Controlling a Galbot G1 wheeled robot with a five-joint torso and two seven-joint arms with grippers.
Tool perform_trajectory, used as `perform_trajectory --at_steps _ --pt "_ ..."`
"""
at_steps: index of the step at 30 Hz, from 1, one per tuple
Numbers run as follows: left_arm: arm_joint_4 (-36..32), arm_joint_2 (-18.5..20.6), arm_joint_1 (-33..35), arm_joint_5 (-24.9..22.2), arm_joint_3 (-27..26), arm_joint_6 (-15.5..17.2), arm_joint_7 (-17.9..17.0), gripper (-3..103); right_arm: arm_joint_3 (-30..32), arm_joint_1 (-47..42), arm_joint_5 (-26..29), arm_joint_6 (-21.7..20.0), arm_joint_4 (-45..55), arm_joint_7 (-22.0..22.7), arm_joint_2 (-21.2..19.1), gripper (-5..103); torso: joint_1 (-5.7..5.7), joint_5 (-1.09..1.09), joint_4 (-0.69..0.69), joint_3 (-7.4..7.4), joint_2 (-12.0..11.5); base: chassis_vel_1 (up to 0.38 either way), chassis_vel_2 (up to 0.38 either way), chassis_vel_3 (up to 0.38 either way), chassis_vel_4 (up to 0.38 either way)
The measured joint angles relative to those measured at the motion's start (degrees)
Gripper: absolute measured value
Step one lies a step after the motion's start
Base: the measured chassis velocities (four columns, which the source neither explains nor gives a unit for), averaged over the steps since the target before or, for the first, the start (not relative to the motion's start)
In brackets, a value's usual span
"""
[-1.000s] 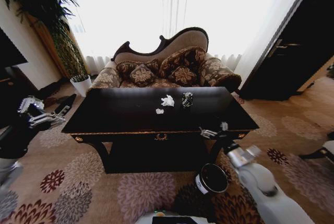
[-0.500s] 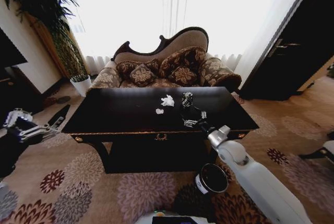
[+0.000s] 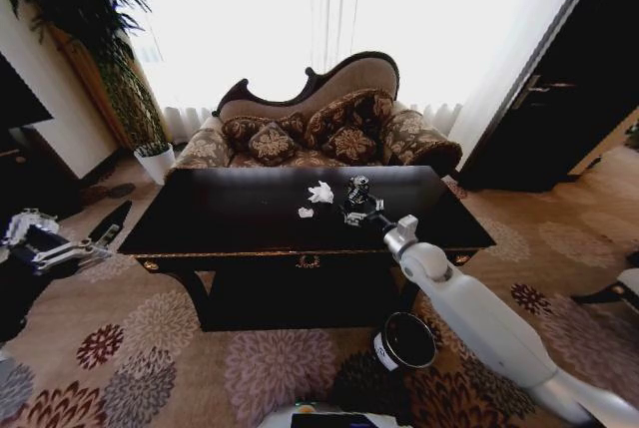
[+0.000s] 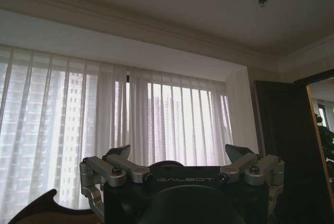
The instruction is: Move to the front of the table and place the trash on the table into the trash bin.
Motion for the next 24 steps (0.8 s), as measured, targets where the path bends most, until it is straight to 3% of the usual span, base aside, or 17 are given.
perform_trajectory --at_steps 12,24 --pt "0.03 0.03 0.22 0.07 -0.13 -0.06 0.2 100 -3.28 4.04 0.88 -1.55 -4.69 0.83 -0.05 100 0.0 0.01 0.0 0.0 0.0 0.0 0.0 0.0 0.0" --pt "-0.46 -0.2 0.29 0.38 0.22 -0.08 0.23 100 1.1 0.23 0.48 -1.12 -3.59 -1.47 -0.96 100 -0.01 0.01 -0.01 0.0 0.01 0.0 0.0 0.0 0.0"
